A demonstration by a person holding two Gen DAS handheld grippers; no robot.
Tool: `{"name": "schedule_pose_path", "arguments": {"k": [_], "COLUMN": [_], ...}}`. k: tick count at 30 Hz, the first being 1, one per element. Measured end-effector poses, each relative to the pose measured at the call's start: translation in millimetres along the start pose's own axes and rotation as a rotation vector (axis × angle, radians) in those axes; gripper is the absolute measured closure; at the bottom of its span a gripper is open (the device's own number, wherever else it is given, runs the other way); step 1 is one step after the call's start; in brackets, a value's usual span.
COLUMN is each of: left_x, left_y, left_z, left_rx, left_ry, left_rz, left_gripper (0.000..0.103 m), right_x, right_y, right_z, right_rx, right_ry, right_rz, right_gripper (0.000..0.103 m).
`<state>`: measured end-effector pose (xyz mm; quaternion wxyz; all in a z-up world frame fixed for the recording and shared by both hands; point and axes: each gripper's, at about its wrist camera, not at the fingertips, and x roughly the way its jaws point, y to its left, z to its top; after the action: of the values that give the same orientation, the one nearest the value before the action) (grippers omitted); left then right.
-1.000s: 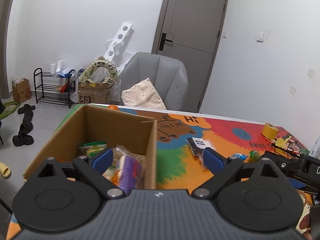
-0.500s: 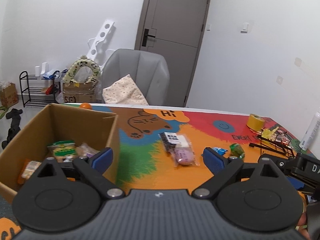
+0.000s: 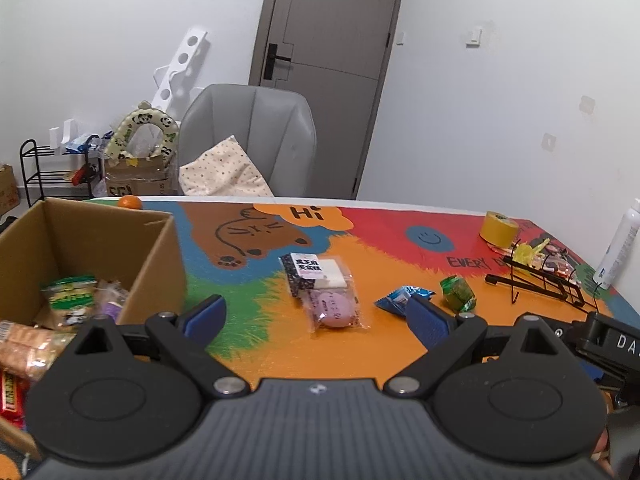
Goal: Organize snacks
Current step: 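Move both grippers back toward the remaining snacks, then grasp the green candy pack with the right gripper while the left grasps the pink pastry pack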
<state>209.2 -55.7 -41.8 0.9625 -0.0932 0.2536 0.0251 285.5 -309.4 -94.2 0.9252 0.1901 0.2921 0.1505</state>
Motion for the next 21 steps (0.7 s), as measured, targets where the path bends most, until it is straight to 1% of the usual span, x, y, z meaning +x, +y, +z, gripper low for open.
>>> {"name": "schedule_pose_path", "arguments": {"k": [9,12,14,21], "left_x": [35,50,59,91], "left_y": [-6,-10,-10,-13], "left_z": [-1,-1,-1,-4], "left_rx": [0.011,0.029,0.028,0.024], "left_ry": [0.032,0.052,0.056,0.096], "left_rz": [0.004,0.028,0.03,0.043], "left_gripper": [0.007,0.008,0.008,0.008], "right_x": [29,39,46,70], "right_y": [-12,-16,-19,-25], "right_z": [16,19,22,30], "right_rx": [-0.022,-0.035,-0.05,-0.099], "right_ry": [0.015,0.025,0.031,0.068], "right_rz": [-0.019,-0.028,-0.039,-0.065], "right_gripper": [0.005,0.005,0.006,0.011]}}
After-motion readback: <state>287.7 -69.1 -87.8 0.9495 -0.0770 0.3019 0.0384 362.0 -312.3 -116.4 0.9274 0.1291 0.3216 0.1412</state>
